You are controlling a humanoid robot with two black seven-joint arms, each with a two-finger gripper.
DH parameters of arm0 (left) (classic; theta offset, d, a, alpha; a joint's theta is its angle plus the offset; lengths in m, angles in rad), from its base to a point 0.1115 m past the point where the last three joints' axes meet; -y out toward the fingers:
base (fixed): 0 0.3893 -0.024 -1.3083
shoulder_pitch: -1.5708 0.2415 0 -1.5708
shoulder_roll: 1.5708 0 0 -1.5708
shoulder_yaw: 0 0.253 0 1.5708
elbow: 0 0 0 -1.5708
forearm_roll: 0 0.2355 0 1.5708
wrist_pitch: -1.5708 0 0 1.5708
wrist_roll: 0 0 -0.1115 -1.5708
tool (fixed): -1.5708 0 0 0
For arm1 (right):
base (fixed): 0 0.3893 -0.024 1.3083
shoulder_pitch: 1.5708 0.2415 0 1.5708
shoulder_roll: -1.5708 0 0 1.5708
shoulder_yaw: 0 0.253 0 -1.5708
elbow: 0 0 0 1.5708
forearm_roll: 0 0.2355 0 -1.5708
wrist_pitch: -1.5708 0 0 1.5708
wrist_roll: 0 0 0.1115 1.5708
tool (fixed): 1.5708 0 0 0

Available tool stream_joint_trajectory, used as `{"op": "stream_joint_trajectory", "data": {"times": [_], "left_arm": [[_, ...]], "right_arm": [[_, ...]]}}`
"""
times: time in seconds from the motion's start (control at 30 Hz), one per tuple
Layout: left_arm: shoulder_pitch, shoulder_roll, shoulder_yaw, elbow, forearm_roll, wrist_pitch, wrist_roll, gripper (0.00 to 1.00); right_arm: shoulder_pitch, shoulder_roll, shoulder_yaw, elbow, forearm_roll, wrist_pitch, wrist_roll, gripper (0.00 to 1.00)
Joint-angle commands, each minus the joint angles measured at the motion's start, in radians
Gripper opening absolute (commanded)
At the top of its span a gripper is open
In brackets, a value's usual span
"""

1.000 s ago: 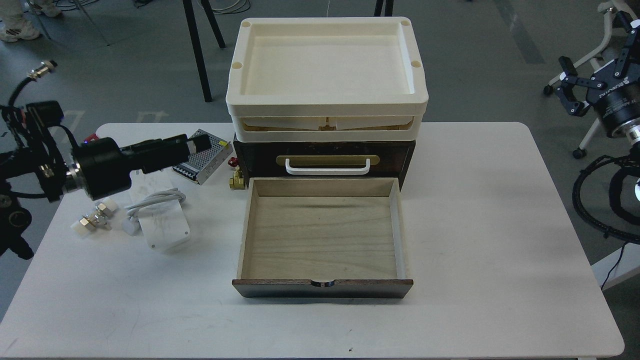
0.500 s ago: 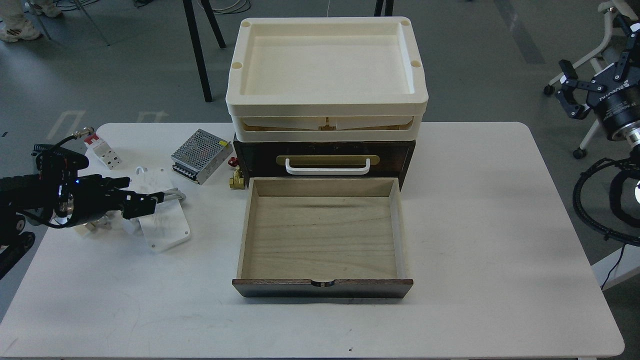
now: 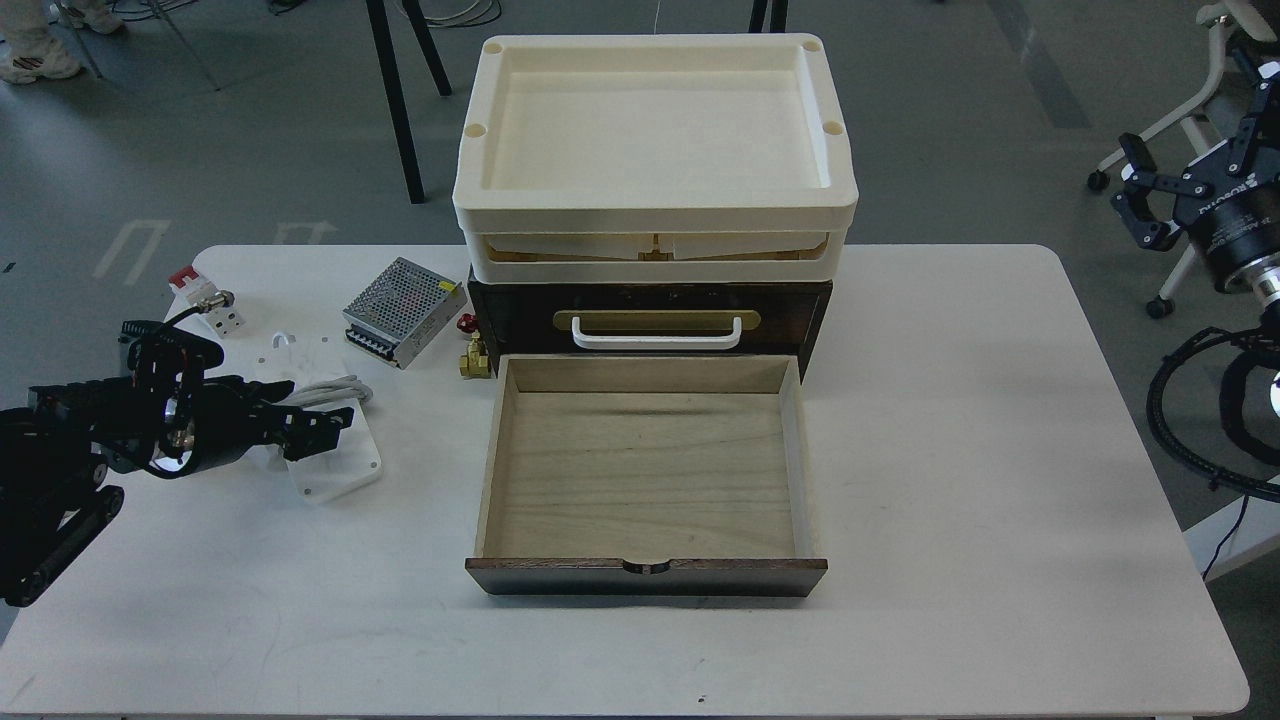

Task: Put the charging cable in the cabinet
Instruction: 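Close the left gripper on the charger cable and lift it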

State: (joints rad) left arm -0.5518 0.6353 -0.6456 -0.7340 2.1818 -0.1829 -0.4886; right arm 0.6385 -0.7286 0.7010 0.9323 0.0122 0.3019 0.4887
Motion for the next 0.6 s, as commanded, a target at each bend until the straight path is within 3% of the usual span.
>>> {"op": "stream_joint_trajectory", "data": {"times": [0.0, 0.07, 0.13, 0.2, 0.23, 0.43, 0.57], "left_arm": [[-0.002, 0.003, 0.015, 0.008, 0.000, 0.023, 0.000, 0.64], [-0.002, 0.004, 0.017, 0.008, 0.000, 0.034, 0.000, 0.62], [-0.002, 0.003, 0.017, 0.007, 0.000, 0.043, 0.000, 0.47], [-0.002, 0.006, 0.017, 0.008, 0.000, 0.043, 0.000, 0.07], [-0.002, 0.004, 0.017, 0.008, 0.000, 0.048, 0.000, 0.00], [0.000, 0.004, 0.017, -0.008, 0.000, 0.089, 0.000, 0.00], [0.000, 0.073, 0.017, -0.093, 0.000, 0.071, 0.000, 0.00]], "right_arm": [[-0.014, 0.000, 0.000, 0.000, 0.000, 0.000, 0.000, 1.00], [-0.020, 0.000, 0.000, -0.001, 0.000, -0.001, 0.000, 1.00], [-0.023, 0.000, 0.000, -0.001, 0.000, -0.001, 0.000, 1.00], [-0.028, 0.000, 0.002, -0.001, 0.000, -0.001, 0.000, 1.00], [-0.031, 0.000, 0.002, -0.001, 0.002, -0.001, 0.000, 1.00], [-0.034, 0.000, 0.006, -0.003, 0.000, -0.001, 0.000, 1.00], [-0.034, -0.002, 0.006, -0.003, 0.000, -0.001, 0.000, 1.00]]}}
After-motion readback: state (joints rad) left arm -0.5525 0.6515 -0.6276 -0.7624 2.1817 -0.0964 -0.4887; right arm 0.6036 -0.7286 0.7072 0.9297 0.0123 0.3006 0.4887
